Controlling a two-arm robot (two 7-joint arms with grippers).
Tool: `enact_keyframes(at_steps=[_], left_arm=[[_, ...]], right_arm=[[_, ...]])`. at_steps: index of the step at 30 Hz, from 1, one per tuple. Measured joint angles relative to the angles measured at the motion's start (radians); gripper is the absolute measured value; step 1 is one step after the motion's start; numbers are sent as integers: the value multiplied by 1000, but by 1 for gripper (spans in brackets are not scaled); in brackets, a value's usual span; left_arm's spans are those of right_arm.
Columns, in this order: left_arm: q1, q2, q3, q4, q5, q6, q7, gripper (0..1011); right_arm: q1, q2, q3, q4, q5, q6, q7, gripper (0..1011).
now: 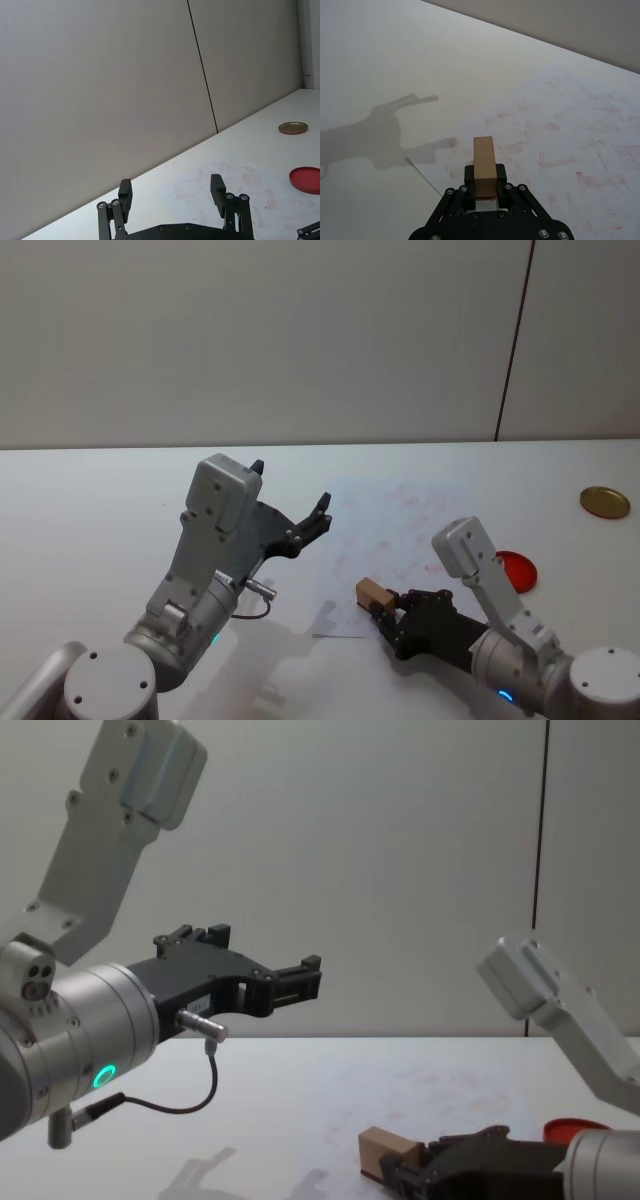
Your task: Use the one hand to pick up the stamp and affix it onto the A4 paper.
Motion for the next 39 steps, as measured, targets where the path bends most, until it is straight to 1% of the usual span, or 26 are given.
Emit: enact_keyframes(at_steps=[12, 17, 23, 26, 27, 28, 33, 36, 38, 39], left_arm=[[0, 0, 0, 0, 0, 0, 0, 993], [0, 0, 0, 0, 0, 0, 0, 993], [0, 0, 0, 0, 0, 0, 0, 993], [0, 0, 0, 0, 0, 0, 0, 993], [0, 0, 0, 0, 0, 0, 0, 993], [0, 0, 0, 0, 0, 0, 0, 993], [0, 0, 0, 0, 0, 0, 0, 993], [0, 0, 0, 0, 0, 0, 0, 993], [0, 0, 0, 0, 0, 0, 0, 993], [0, 0, 0, 0, 0, 0, 0, 993]], right_arm=[[14, -2, 2, 10, -3, 23, 14, 217], [16, 1, 6, 7, 4, 26, 14, 216], [16, 5, 15, -13, 31, 14, 4, 217], [15, 11, 25, -32, 55, 0, -9, 217], [15, 11, 25, -32, 55, 0, -9, 217], [15, 13, 30, -39, 66, -7, -17, 217], [14, 26, 50, -63, 95, -29, -47, 217], [14, 33, 60, -70, 103, -36, -61, 216], [14, 44, 75, -75, 109, -46, -80, 217], [14, 44, 75, -75, 109, -46, -80, 217]])
